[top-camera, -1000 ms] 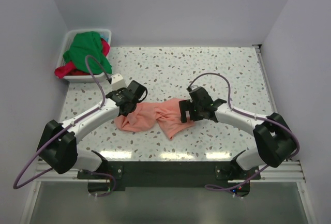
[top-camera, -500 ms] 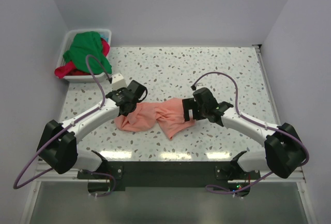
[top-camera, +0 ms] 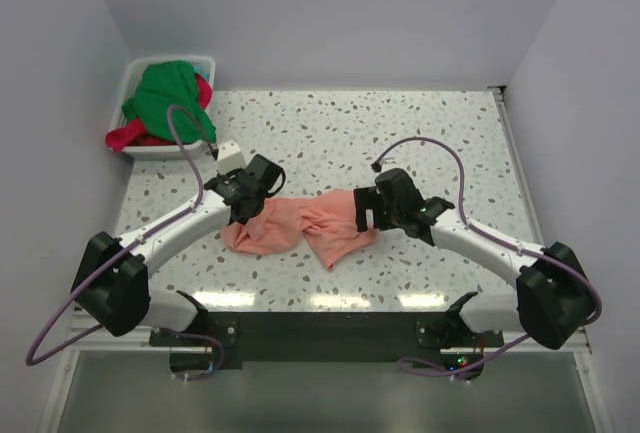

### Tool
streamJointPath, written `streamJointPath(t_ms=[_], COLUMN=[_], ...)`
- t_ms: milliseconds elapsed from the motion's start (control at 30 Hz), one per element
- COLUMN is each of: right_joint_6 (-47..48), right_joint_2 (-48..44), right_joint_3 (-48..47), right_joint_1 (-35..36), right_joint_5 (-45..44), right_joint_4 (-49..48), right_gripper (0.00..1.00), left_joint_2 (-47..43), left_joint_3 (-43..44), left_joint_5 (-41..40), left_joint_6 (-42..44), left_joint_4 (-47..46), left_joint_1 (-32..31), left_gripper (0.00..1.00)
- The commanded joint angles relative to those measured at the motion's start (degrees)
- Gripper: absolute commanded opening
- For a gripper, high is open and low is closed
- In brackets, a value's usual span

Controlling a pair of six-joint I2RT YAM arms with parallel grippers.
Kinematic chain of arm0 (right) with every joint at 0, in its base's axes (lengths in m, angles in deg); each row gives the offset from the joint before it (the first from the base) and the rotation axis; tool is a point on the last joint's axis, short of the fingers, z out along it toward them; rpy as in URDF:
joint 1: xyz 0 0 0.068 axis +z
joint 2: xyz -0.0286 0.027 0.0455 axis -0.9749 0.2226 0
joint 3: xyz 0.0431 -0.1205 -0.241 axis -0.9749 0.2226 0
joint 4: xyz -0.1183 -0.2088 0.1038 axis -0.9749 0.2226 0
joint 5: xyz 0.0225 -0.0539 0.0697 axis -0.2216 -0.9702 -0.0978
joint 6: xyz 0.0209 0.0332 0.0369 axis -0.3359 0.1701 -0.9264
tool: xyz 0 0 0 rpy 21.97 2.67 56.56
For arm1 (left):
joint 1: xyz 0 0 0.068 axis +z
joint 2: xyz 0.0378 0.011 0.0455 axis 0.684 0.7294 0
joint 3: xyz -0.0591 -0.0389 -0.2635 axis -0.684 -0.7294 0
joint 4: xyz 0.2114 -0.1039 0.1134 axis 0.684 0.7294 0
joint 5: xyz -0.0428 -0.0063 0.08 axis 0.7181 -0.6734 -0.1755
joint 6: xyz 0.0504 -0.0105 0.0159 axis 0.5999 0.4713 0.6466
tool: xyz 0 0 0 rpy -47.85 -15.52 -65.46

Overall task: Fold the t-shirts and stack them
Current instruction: Flatten the tshirt out

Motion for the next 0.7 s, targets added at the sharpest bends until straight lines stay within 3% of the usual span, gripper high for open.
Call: streamJointPath(t_ms=[0, 33, 167, 233, 300, 367, 667], right_joint_6=[0.41, 0.50, -0.55, -0.64, -0.82, -0.99, -0.55], right_joint_2=[-1.44, -1.09, 0.58, 0.93, 1.02, 0.84, 0.67], right_joint_3=[-0.79, -0.79, -0.36, 0.00, 0.44, 0.61, 1.31], right_joint_1=[0.36, 0.36, 0.45, 0.80, 0.89, 1.06, 1.50], right_joint_5=[2.11, 2.29, 2.46, 2.29, 2.12, 1.50, 3.35], right_joint_4=[-2.68, -2.86, -3.56, -4.00, -4.27, -4.00, -4.53], right_gripper=[0.93, 0.89, 0.43, 0.41, 0.44, 0.98, 0.97], left_joint_2=[-2.47, -2.56, -3.70, -4.05, -4.32, -4.67, -6.60], left_joint_3=[-0.07, -0.16, -0.95, -1.21, -1.48, -1.83, -4.90], left_joint_5=[-0.11, -0.02, 0.33, 0.33, 0.68, 1.12, 5.87], left_joint_6=[1.42, 1.68, 2.56, 2.91, 3.18, 3.62, 5.20], left_joint_4=[-2.27, -2.44, -3.23, -3.32, -3.41, -3.68, -5.43], left_joint_1=[0.42, 0.42, 0.42, 0.42, 0.42, 0.33, -0.63], left_gripper=[0.29, 0.32, 0.50, 0.57, 0.61, 0.64, 0.70])
